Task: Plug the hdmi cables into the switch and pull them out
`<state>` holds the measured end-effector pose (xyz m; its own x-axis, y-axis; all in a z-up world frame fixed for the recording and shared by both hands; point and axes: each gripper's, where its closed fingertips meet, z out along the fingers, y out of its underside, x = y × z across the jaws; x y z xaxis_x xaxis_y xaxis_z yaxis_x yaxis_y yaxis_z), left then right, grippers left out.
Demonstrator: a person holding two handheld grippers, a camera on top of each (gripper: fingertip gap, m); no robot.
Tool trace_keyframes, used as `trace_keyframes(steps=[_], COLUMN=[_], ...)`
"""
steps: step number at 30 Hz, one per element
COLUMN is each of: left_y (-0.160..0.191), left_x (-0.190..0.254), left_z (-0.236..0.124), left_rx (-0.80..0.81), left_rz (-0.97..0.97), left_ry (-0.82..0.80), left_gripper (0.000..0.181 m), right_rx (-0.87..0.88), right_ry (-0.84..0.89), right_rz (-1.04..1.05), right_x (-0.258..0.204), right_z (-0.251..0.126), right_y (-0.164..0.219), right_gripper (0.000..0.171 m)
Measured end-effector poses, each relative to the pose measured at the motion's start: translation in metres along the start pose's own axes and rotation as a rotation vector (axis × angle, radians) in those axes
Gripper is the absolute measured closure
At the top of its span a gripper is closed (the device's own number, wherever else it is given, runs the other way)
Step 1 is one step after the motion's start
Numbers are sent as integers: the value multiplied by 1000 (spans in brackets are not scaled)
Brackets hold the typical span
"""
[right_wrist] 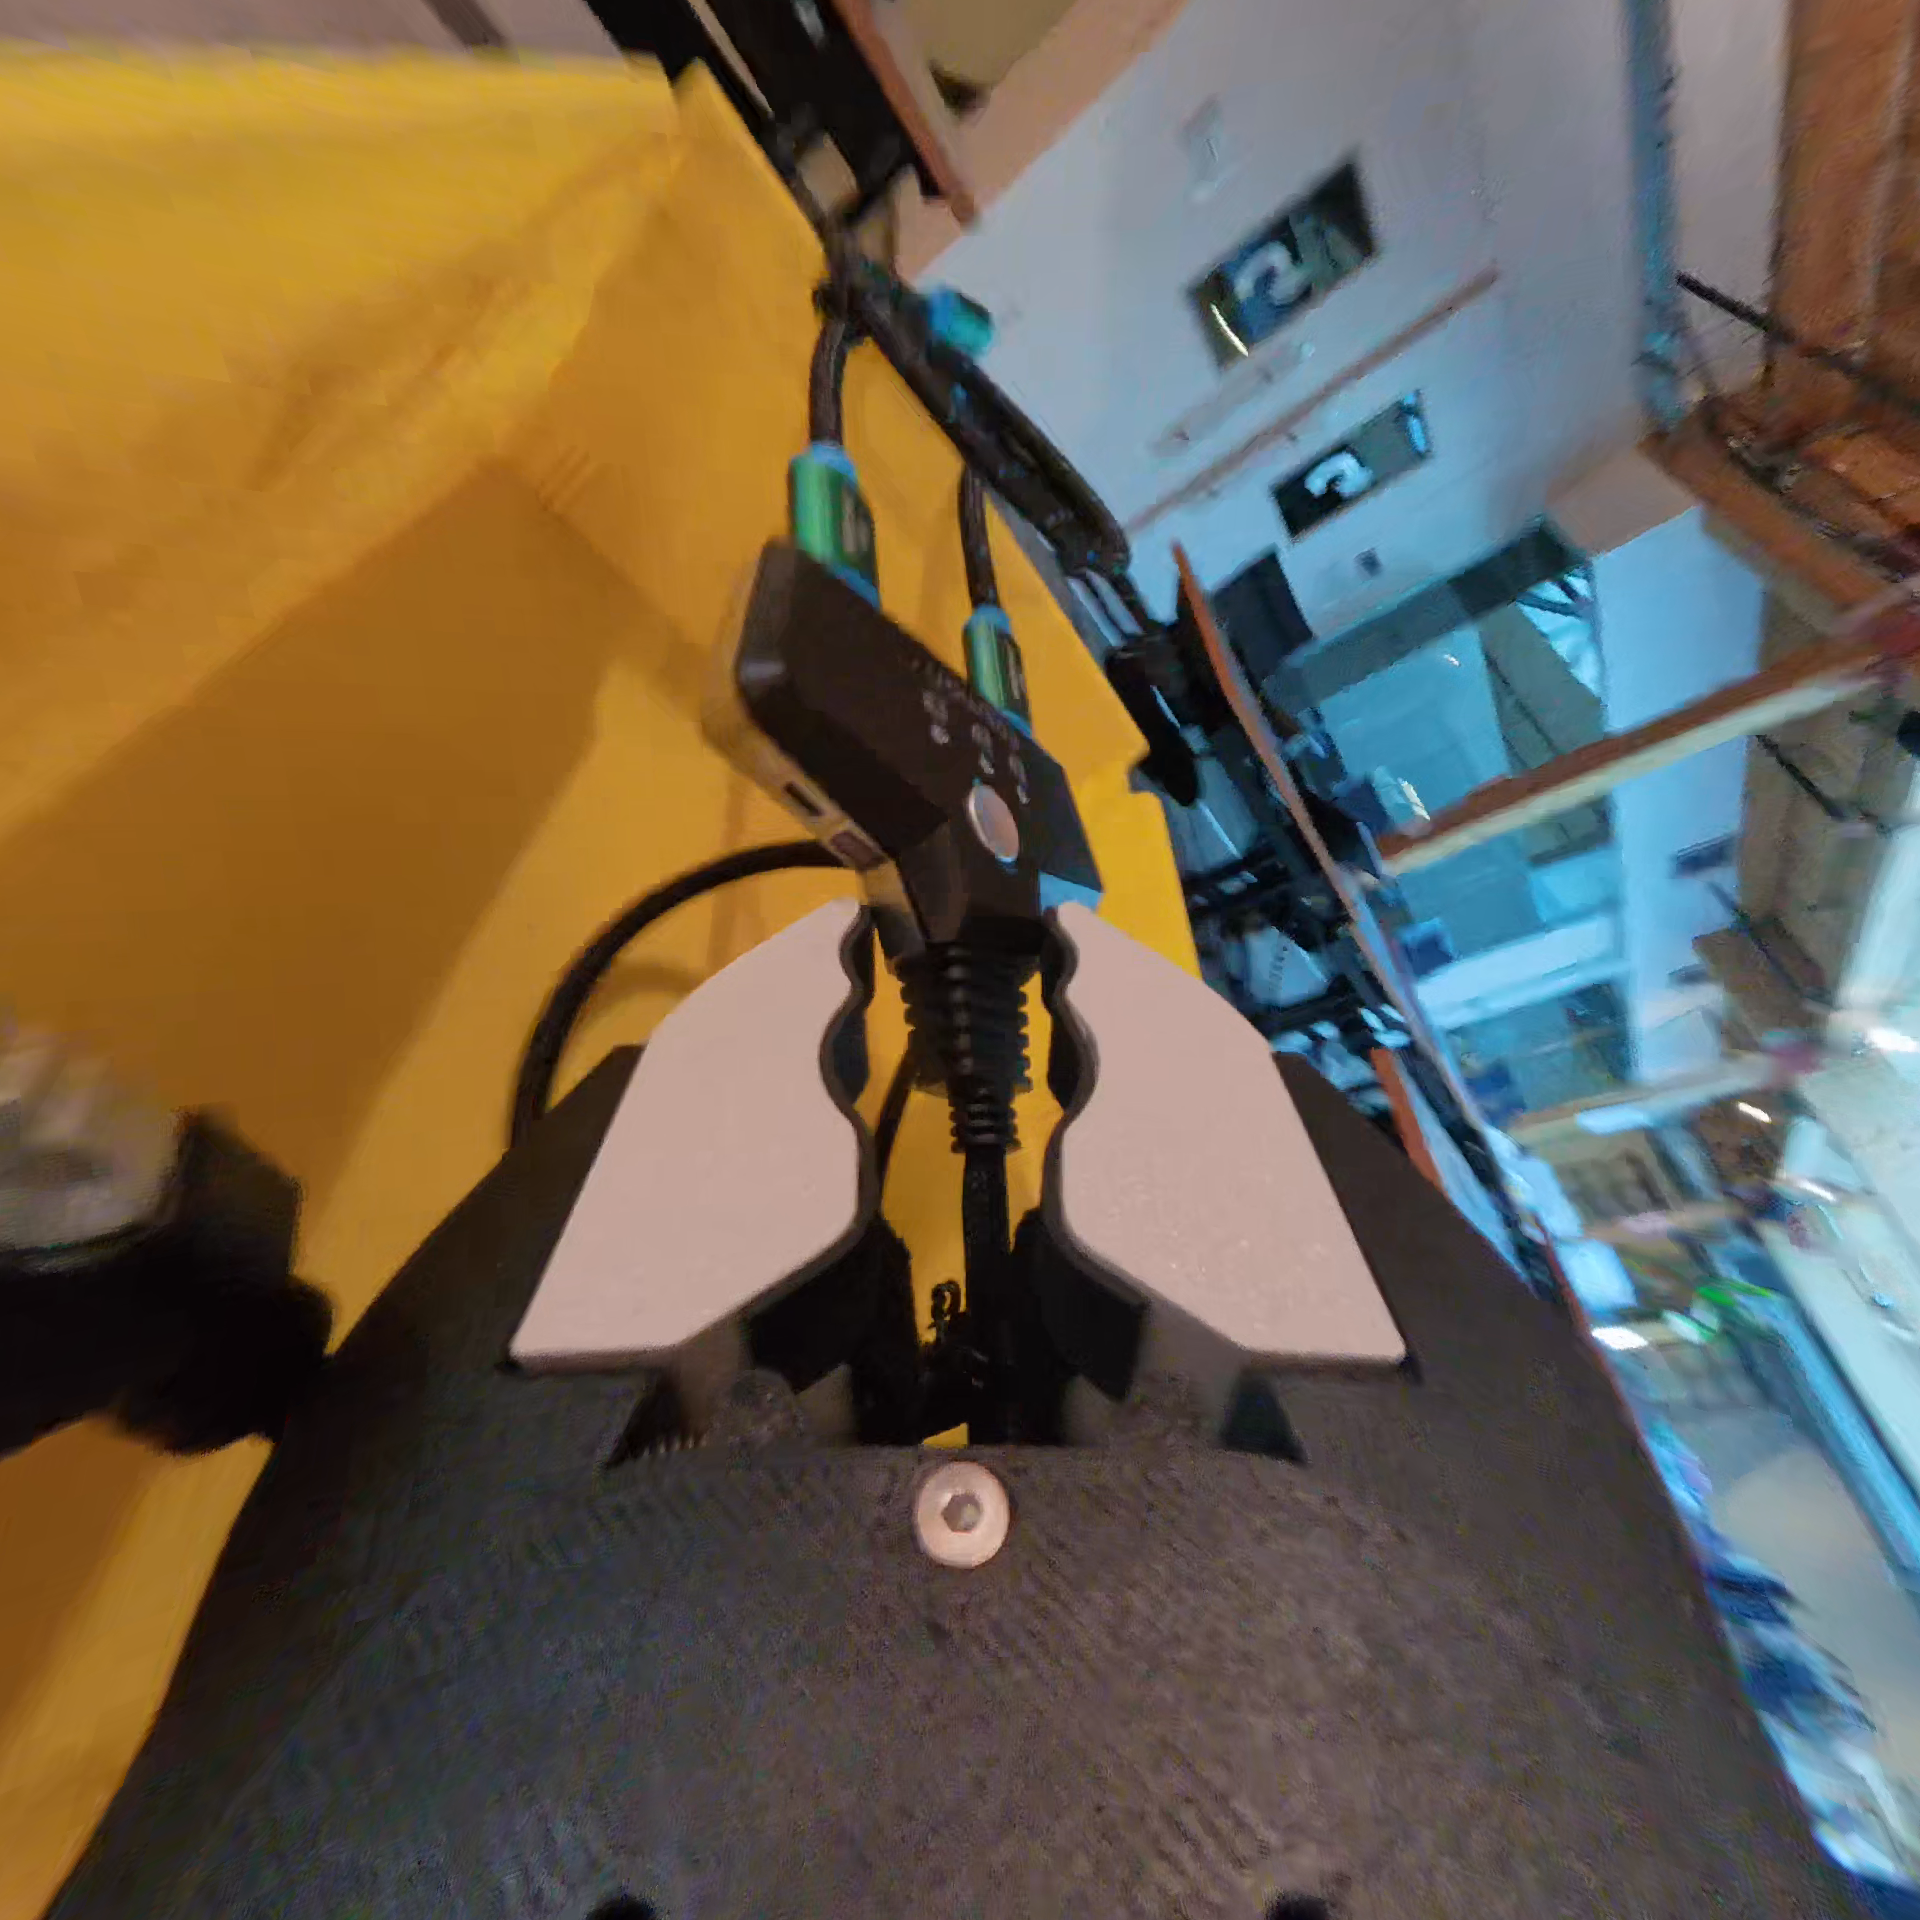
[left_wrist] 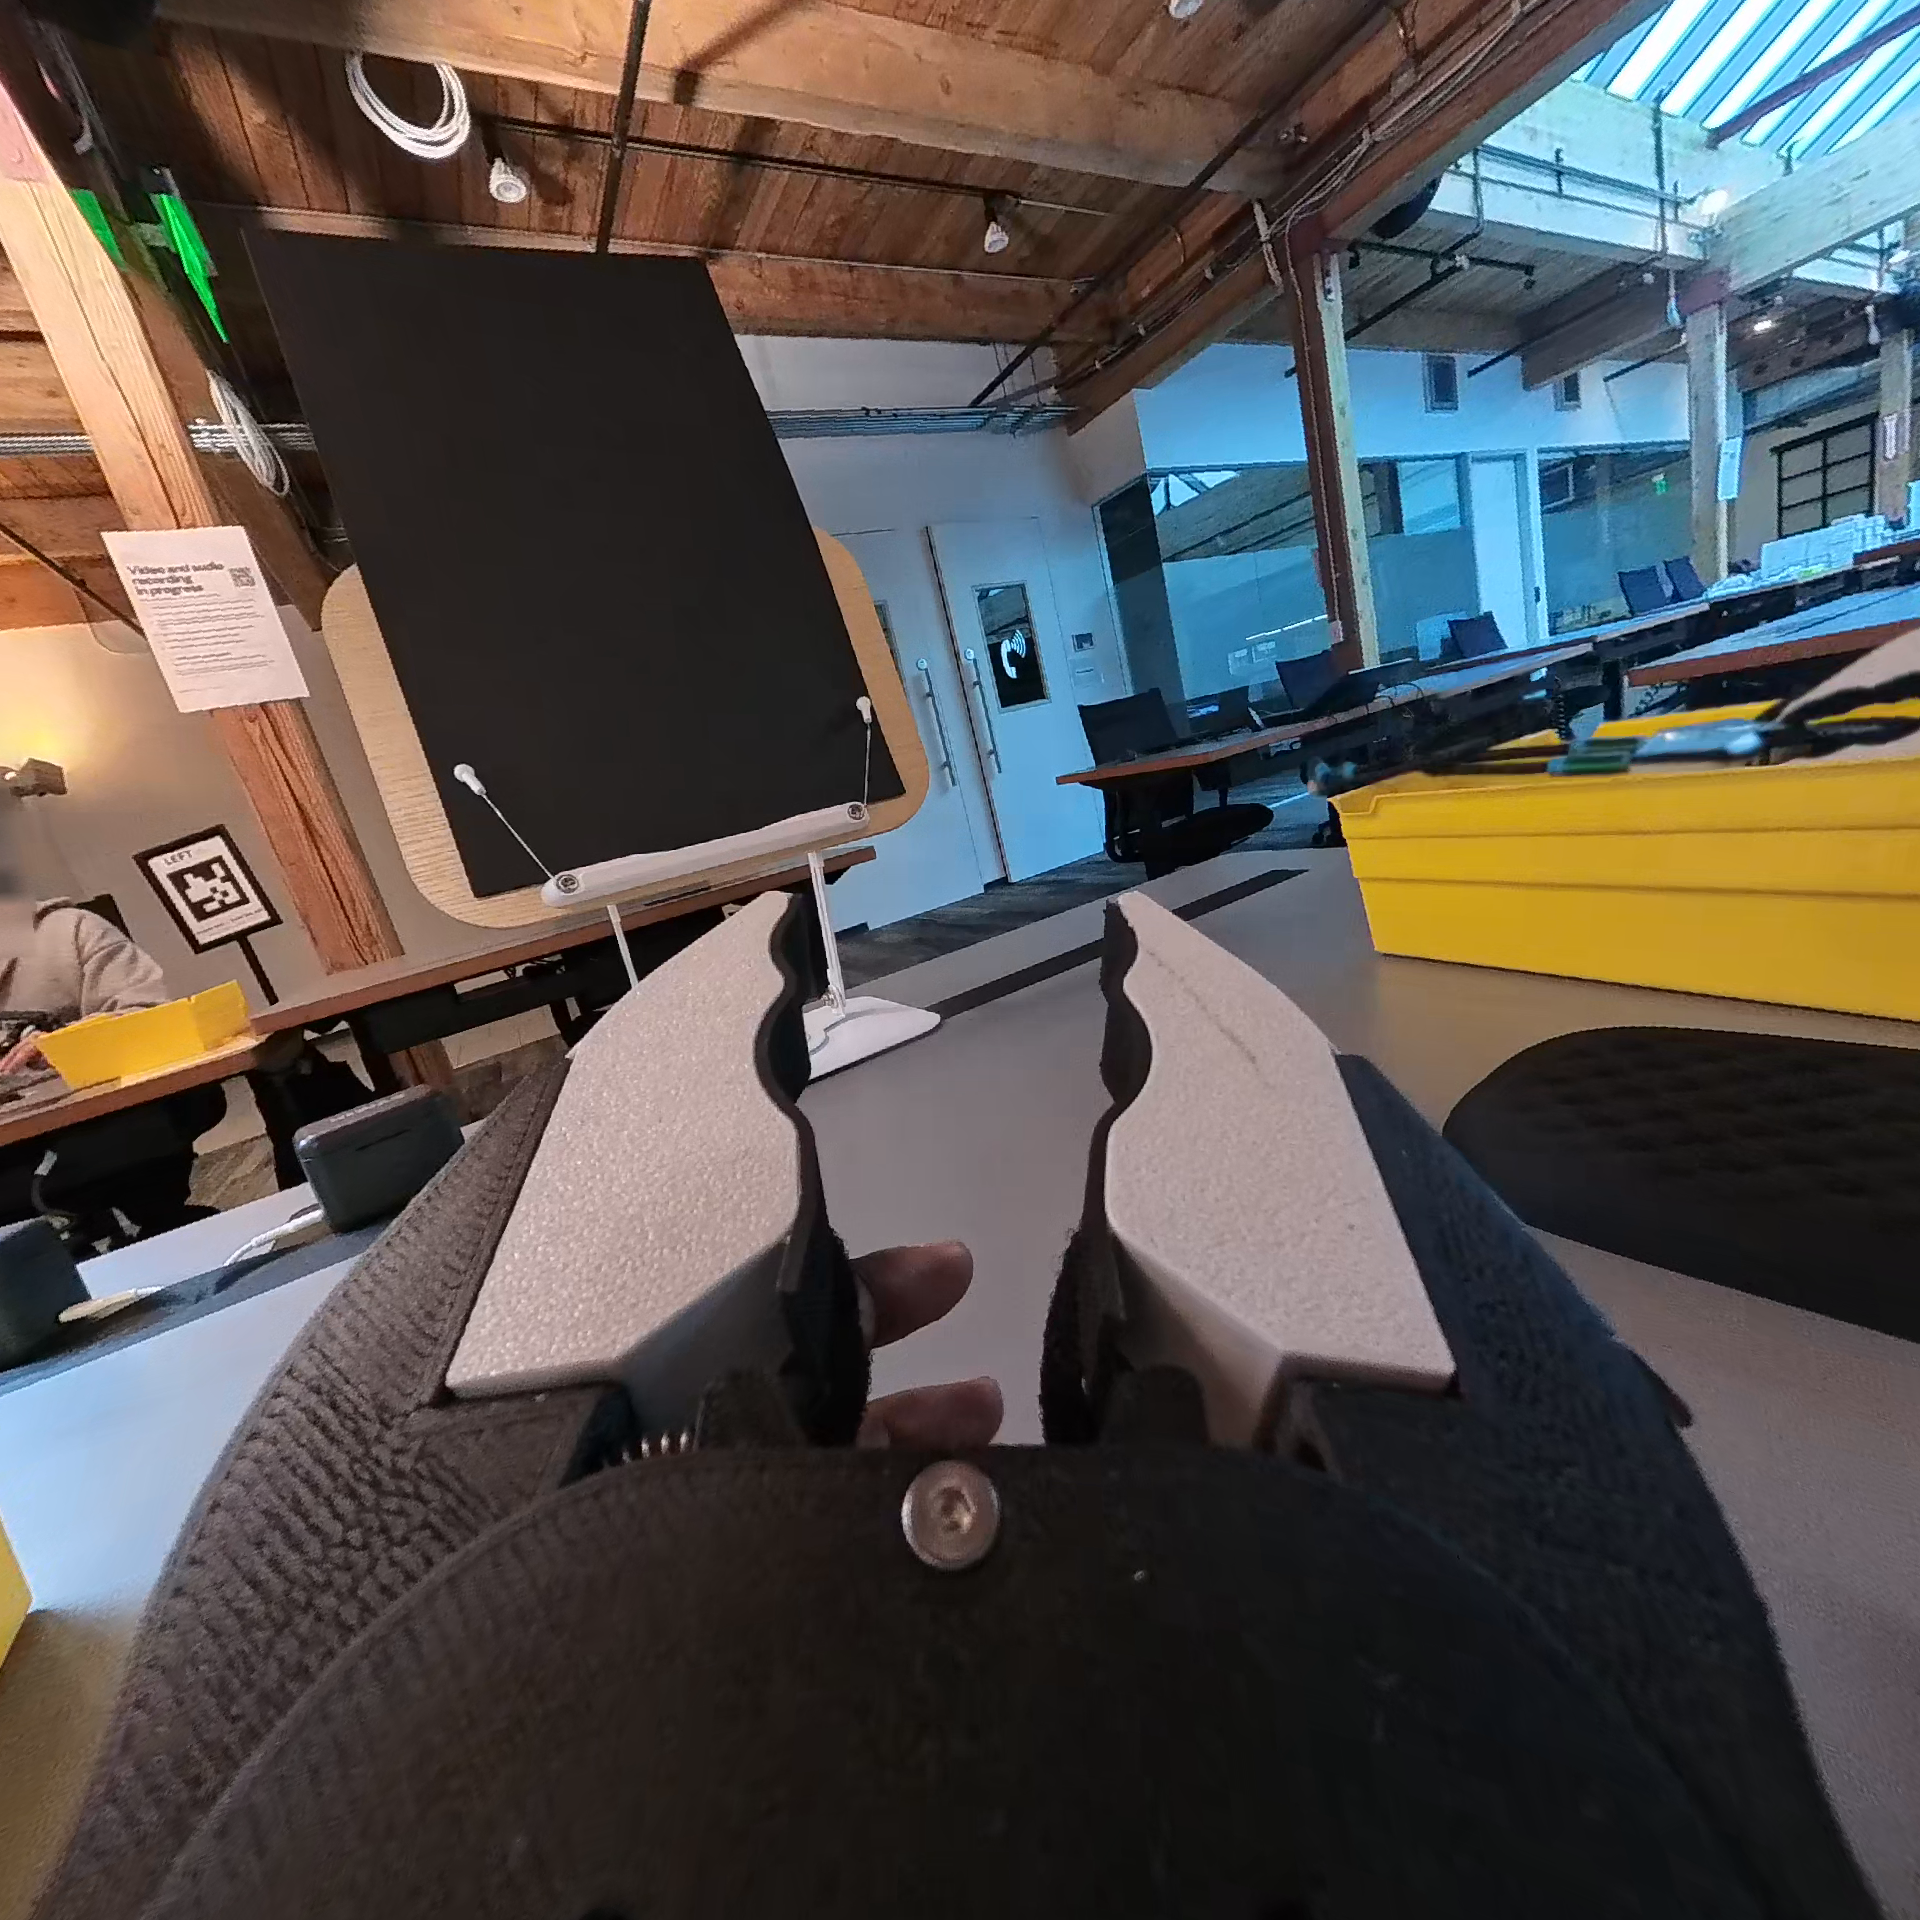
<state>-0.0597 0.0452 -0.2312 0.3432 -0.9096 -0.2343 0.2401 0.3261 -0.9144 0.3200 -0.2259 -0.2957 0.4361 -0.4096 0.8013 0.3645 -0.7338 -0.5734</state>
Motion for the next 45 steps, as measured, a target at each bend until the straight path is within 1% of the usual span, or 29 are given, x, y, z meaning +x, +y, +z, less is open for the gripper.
trace_keyframes(steps=[1, 3, 6, 8, 11, 13, 14, 16, 17, 19, 20, 21, 23, 26, 28, 30, 32, 33, 35, 36, 38, 40, 42, 45], left_y=[0, 0, 1, 1, 1, 1, 1, 1, 1, 1, 1, 1, 1, 1, 1, 2, 2, 2, 2, 2, 2, 2, 2, 3], left_x=[0, 0, 0, 0, 0, 0, 0, 0, 0, 0, 1, 1, 1, 0, -1, -1, -1, -1, -1, -1, -1, 0, 0, 1], left_z=[0, 0, 0, 1, 1, 1, 1, 1, 1, 1, 1, 1, 1, 1, 1, 1, 1, 1, 1, 1, 1, 1, 1, 1], left_rx=[0, -2, -3, -3, -4, -3, -2, -2, -3, -3, -4, -4, -4, -2, -2, -5, -4, -4, -4, -3, -3, -5, -6, -7], left_rz=[2, 6, 7, 7, 7, 8, 9, 8, 9, 11, 13, 15, 18, 14, 11, 8, 7, 7, 9, 8, 9, 9, 15, 24], left_ry=[-1, -3, -2, -3, -2, -2, -2, -3, -3, -3, -2, 0, 0, -3, -5, -5, -4, -3, -1, -1, 0, 1, 2, 3], left_gripper=[128, 128, 128, 128, 128, 128, 128, 128, 128, 128, 128, 128, 128, 128, 128, 128, 129, 129, 129, 129, 129, 129, 129, 129], right_rx=[-20, -32, -19, -35, -44, -21, 21, 178, 252, 329, 340, 343, 311, 192, 119, -20, -101, -153, -193, -180, -126, -6, 119, 326], right_ry=[31, 18, -20, -99, -230, -337, -363, -315, -274, -163, -106, -65, -43, -149, -244, -403, -567, -618, -632, -654, -619, -517, -355, -123], right_rz=[-28, -58, -48, -21, 33, 125, 197, 354, 419, 478, 460, 416, 301, 160, 136, 166, 191, 137, 78, 75, 73, 83, 144, 328], right_x=[3, -1, -4, -10, -20, -24, -21, 3, 18, 47, 58, 65, 66, 38, 9, -31, -67, -80, -89, -95, -92, -75, -41, 16], right_z=[2, 2, 0, -2, -9, -18, -23, -36, -44, -59, -64, -67, -63, -34, -10, 8, 13, 14, 14, 14, 14, 10, -1, -34], right_y=[4, 5, 4, 6, 6, 1, -6, -27, -35, -43, -45, -48, -55, -54, -46, -25, -12, -5, -3, -7, -12, -25, -40, -57], right_gripper=[142, 140, 139, 136, 123, 109, 109, 116, 124, 151, 162, 169, 170, 170, 170, 171, 171, 171, 171, 171, 171, 162, 157, 141])
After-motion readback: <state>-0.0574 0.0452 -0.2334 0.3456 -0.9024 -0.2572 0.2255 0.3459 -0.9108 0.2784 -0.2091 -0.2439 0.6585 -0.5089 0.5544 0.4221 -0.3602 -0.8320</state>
